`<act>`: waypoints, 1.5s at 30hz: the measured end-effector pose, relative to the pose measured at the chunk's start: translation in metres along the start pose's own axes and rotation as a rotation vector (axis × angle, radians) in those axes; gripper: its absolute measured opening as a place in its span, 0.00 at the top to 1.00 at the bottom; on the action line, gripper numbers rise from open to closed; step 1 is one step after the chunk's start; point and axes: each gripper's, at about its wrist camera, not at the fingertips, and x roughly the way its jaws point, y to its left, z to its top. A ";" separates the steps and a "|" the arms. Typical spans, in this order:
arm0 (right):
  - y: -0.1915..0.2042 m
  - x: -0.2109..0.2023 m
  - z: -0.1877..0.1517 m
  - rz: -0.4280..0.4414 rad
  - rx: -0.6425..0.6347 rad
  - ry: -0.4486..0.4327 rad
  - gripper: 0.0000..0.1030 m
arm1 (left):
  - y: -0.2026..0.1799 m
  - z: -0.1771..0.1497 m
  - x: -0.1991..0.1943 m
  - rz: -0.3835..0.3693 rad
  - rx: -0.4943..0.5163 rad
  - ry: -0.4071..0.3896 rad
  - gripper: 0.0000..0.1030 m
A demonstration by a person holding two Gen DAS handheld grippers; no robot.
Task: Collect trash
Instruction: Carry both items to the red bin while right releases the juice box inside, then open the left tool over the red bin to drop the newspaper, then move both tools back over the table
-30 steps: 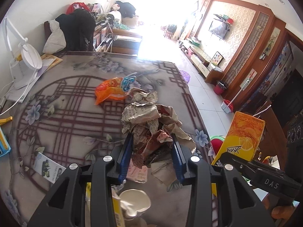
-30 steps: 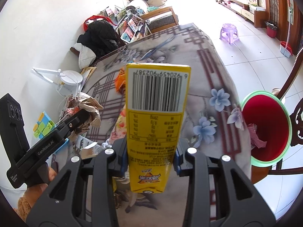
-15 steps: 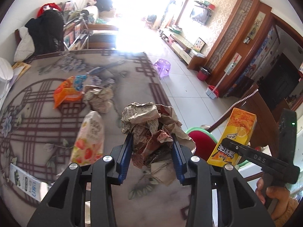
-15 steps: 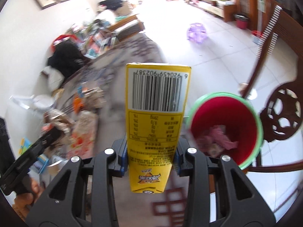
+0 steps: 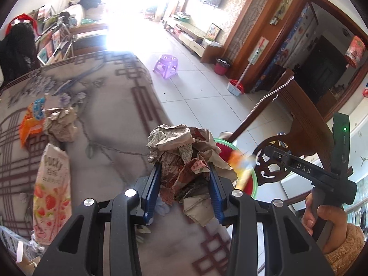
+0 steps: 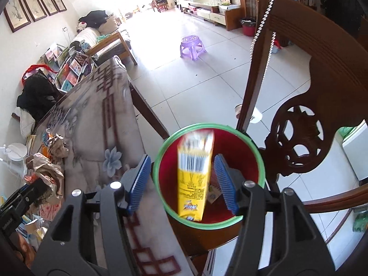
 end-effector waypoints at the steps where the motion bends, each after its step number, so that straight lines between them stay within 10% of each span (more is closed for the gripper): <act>1: -0.003 -0.001 0.000 -0.006 0.002 -0.001 0.44 | -0.004 0.001 0.004 -0.009 0.008 0.006 0.64; 16: -0.054 -0.034 -0.018 -0.091 0.110 -0.017 0.41 | -0.094 0.015 0.082 -0.166 0.174 0.128 0.63; 22: -0.063 -0.053 -0.027 -0.114 0.130 -0.040 0.41 | -0.111 0.017 0.083 -0.150 0.197 0.121 0.42; 45: 0.087 -0.044 -0.054 0.061 -0.118 0.008 0.39 | 0.092 -0.041 -0.077 0.060 -0.245 -0.101 0.41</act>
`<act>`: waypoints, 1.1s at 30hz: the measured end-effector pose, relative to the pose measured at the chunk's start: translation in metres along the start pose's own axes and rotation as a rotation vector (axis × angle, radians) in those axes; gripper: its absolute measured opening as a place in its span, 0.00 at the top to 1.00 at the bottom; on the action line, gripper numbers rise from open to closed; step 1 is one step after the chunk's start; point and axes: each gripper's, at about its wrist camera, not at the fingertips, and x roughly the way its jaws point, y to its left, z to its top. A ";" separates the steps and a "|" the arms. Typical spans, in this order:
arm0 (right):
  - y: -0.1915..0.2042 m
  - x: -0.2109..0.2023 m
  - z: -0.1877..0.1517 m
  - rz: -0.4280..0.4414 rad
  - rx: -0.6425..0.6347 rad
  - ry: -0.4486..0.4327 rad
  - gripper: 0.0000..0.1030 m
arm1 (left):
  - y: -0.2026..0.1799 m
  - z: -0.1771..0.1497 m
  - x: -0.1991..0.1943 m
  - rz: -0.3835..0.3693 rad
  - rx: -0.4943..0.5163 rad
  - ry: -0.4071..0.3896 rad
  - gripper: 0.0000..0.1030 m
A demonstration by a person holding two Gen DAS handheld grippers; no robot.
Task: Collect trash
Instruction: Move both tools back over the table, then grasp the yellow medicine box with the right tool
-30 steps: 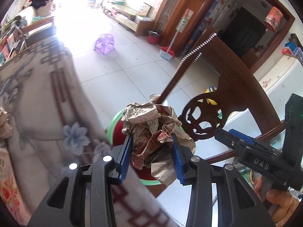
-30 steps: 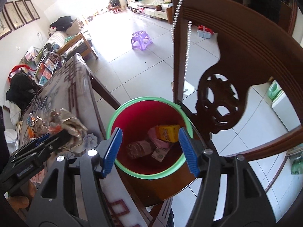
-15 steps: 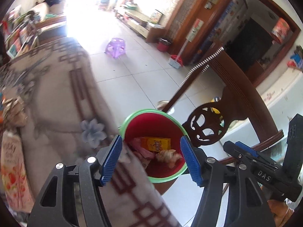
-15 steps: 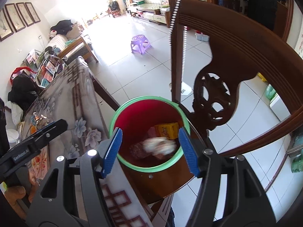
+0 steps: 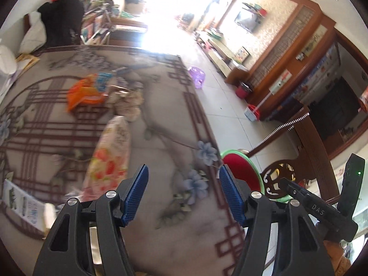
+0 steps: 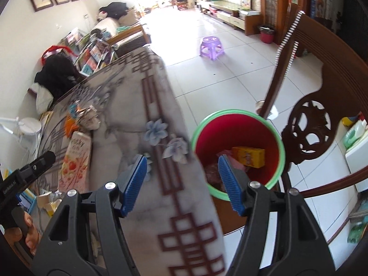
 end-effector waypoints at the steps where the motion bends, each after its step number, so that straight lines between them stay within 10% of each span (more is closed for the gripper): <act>1: 0.010 0.000 -0.002 0.007 -0.016 0.001 0.39 | 0.010 -0.001 -0.006 0.007 -0.013 -0.009 0.41; 19: 0.173 0.018 -0.090 0.195 -0.214 0.204 0.39 | 0.180 -0.034 -0.075 0.159 -0.156 -0.035 0.41; 33: 0.271 0.056 -0.162 0.297 -0.328 0.392 0.41 | 0.241 -0.055 -0.113 0.237 -0.152 -0.034 0.41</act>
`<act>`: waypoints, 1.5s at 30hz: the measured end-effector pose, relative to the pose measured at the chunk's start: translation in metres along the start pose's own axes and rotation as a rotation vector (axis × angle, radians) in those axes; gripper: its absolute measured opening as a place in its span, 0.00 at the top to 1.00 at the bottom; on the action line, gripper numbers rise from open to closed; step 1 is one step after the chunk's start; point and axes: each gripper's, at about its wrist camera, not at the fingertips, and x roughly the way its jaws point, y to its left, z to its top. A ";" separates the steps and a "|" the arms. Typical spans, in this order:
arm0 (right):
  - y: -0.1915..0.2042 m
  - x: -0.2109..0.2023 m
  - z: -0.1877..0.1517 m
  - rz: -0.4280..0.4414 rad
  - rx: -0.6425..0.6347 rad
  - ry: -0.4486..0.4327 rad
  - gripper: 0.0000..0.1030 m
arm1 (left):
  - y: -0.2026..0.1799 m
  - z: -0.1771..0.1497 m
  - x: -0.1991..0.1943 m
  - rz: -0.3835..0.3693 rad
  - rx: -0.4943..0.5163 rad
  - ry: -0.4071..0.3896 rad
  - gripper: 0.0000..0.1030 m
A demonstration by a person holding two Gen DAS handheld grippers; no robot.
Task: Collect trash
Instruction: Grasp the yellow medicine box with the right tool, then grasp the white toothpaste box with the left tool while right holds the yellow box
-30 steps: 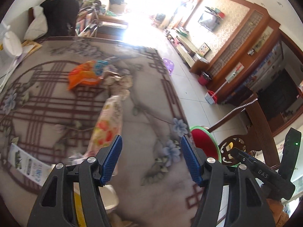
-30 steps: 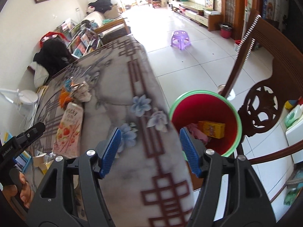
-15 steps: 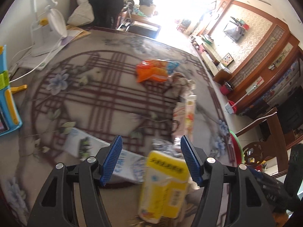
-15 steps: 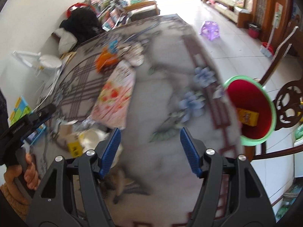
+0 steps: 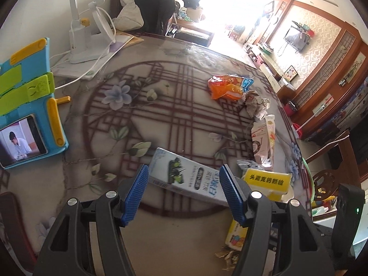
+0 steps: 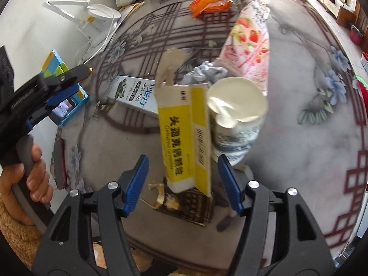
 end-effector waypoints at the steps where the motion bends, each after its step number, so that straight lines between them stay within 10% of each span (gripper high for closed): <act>1: 0.002 0.004 0.002 -0.004 0.004 0.001 0.41 | 0.002 -0.001 -0.001 0.001 0.008 0.002 0.41; 6: 0.003 0.019 0.011 -0.039 0.027 0.006 0.41 | 0.004 0.000 0.003 -0.002 0.114 0.020 0.39; 9: 0.008 0.019 0.010 -0.052 -0.015 0.005 0.62 | -0.006 0.001 0.011 -0.014 0.271 0.036 0.36; 16: 0.003 -0.004 0.000 -0.005 0.011 -0.051 0.65 | -0.051 -0.009 0.043 -0.056 0.945 0.153 0.29; 19: -0.005 -0.012 -0.003 0.020 0.055 -0.062 0.65 | -0.059 -0.008 0.061 -0.073 1.082 0.217 0.29; 32: -0.014 -0.024 -0.012 0.045 0.122 -0.087 0.63 | -0.078 -0.017 0.111 -0.173 1.118 0.392 0.26; 45: 0.000 -0.021 -0.003 0.062 0.064 -0.095 0.63 | -0.058 -0.035 0.075 -0.206 0.624 0.313 0.50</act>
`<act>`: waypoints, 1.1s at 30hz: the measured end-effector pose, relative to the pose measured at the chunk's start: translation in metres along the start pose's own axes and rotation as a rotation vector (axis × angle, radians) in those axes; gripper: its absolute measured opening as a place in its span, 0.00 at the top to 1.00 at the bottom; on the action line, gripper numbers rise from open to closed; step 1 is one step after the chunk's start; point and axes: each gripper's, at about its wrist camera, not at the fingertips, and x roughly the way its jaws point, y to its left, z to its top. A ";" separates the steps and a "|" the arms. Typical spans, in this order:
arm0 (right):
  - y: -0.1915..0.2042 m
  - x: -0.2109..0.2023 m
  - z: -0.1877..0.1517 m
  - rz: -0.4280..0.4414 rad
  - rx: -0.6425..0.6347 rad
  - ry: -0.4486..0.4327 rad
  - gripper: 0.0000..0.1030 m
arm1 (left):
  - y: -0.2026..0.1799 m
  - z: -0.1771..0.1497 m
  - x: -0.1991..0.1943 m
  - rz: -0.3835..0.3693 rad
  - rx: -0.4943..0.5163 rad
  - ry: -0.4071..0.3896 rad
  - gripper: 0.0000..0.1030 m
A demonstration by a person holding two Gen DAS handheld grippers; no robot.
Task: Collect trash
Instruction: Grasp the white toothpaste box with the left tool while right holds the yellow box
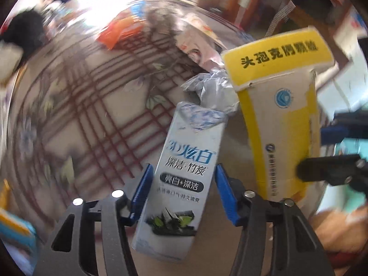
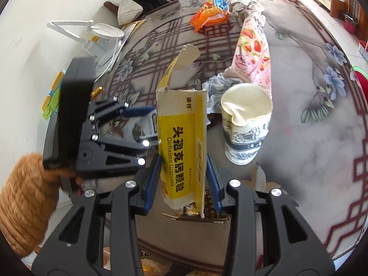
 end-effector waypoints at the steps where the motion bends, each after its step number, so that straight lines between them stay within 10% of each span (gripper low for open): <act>1: 0.000 0.000 0.000 0.000 -0.002 -0.003 0.63 | 0.001 -0.003 -0.001 -0.005 -0.045 -0.013 0.50; 9: -0.003 -0.007 0.003 -0.009 0.003 -0.025 0.63 | 0.018 -0.019 -0.007 0.059 -0.339 -0.030 0.49; 33: -0.010 -0.016 0.003 0.006 0.001 -0.032 0.62 | 0.001 -0.019 0.006 0.093 -0.345 -0.004 0.31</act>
